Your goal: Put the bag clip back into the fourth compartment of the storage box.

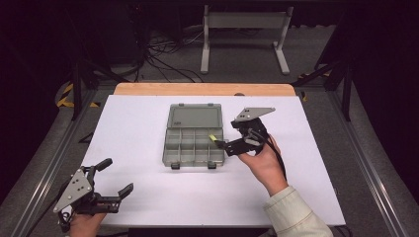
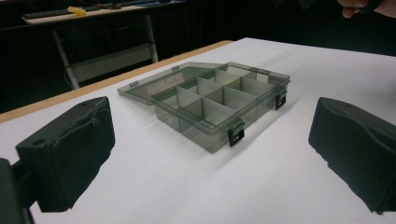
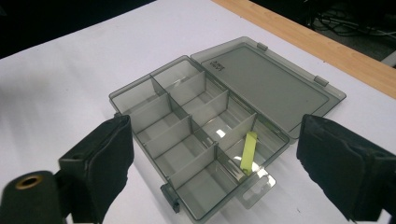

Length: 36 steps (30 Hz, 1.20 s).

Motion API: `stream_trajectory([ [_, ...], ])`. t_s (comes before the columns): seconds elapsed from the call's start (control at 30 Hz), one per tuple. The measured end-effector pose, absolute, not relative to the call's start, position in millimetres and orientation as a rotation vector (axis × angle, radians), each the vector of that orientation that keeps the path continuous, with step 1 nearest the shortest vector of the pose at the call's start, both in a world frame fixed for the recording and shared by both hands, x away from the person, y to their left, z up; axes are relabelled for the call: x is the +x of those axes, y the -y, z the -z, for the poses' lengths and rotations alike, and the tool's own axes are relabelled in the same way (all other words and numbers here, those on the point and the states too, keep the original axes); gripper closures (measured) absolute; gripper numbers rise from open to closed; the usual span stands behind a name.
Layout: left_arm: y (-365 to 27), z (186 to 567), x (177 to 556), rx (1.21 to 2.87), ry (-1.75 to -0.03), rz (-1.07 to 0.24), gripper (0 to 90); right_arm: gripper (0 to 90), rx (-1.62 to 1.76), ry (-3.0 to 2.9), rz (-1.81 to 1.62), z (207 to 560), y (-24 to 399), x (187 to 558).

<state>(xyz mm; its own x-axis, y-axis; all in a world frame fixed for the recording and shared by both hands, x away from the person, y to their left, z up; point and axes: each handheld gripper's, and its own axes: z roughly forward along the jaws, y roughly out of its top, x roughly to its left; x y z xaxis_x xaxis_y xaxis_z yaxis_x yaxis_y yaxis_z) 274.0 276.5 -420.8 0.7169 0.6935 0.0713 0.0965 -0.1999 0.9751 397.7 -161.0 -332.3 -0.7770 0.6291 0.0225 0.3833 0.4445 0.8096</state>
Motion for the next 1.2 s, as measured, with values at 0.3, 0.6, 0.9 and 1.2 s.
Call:
stream_trajectory([
  [0.3,-276.4,420.3,273.5,1.712,-0.635,-0.611,1.0,7.4,0.82,-2.368,-1.292,326.4,179.1,376.6],
  [0.6,-276.8,419.9,273.6,1.714,-0.63,-0.612,1.0,5.1,0.795,-2.32,-1.317,325.0,199.3,360.7],
  [0.9,-276.9,419.7,273.5,1.712,-0.626,-0.614,1.0,3.9,0.755,-2.27,-1.362,328.3,220.8,344.7],
  [1.2,-276.9,419.4,272.8,1.705,-0.63,-0.613,1.0,3.4,0.73,-2.202,-1.395,335.6,243.6,327.0],
])
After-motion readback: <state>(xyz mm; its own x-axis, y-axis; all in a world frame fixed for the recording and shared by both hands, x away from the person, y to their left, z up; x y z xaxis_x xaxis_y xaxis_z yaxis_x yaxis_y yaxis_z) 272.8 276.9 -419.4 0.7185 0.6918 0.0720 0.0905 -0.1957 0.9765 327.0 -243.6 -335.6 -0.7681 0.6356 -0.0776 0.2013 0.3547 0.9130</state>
